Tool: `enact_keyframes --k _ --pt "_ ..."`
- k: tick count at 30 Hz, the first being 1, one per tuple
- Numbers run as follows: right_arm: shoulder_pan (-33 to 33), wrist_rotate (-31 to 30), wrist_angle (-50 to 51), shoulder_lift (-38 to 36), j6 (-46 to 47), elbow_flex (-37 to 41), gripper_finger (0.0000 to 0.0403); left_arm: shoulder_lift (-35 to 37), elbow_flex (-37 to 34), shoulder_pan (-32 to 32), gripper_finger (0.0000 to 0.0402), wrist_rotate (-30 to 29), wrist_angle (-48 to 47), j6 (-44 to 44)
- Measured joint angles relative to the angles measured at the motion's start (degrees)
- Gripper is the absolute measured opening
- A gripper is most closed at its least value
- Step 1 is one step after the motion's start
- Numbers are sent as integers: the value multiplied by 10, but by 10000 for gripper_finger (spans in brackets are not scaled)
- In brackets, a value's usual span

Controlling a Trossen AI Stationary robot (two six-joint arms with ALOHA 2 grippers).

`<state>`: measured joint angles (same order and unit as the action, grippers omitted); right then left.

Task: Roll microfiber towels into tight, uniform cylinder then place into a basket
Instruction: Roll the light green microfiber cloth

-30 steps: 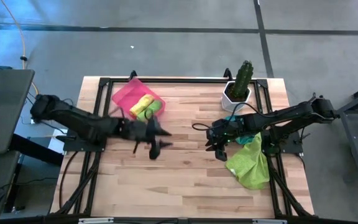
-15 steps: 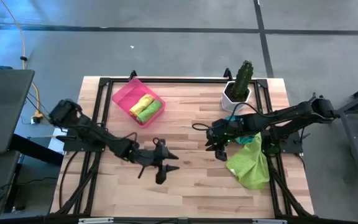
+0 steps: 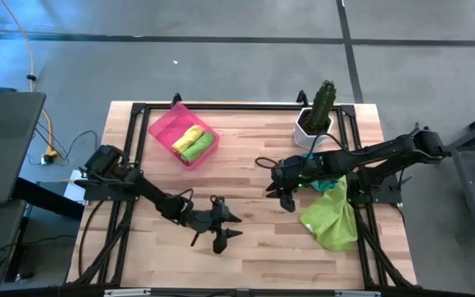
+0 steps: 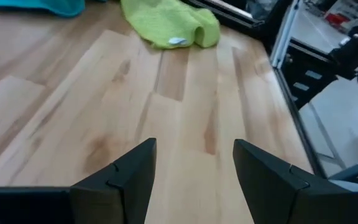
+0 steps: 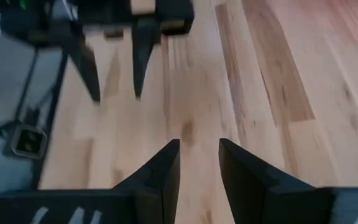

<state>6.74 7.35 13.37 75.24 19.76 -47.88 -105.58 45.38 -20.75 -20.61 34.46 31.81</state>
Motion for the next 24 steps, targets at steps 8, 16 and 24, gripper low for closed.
enact_keyframes --k 8,16,24 --pt "0 1 -2 0 102 0 103 -7 14 -2 202 6 1 -7" --pt "68 36 227 2 338 0 103 -5 14 -8 202 7 1 -9" --pt "150 24 374 10 491 0 103 -5 14 -11 202 7 1 -7"
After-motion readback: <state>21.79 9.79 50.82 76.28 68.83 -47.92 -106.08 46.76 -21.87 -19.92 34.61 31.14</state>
